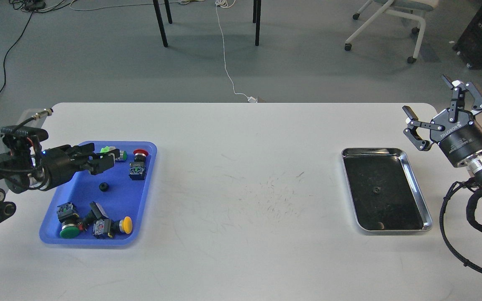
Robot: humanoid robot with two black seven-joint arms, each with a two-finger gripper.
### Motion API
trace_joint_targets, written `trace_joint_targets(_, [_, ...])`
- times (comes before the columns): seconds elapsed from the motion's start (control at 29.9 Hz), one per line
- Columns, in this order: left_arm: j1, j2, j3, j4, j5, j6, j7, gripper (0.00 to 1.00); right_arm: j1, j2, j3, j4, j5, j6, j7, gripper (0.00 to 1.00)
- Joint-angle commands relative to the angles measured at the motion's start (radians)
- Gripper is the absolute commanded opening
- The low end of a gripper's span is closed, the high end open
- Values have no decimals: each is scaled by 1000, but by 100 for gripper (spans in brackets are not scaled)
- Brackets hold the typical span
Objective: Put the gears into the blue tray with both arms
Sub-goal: 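Lift the left gripper away and bring the right gripper over the metal tray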
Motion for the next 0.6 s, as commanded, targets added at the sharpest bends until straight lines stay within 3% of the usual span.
trace_joint_targets(0.0, [-68,-32,-15,0,-327,2,-7,98,27,-58,0,21,-169,0,2,98])
trace_joint_targets(0.3, [-124,-177,-161,10,-932,-13,-4,98,263,-123,-110,16,-517,0,-1,98])
trace_joint_targets(0.57, [-110,-260,-287,53,-1292,-73,-2,98,639,-124,-607,19,-648,0,0,98])
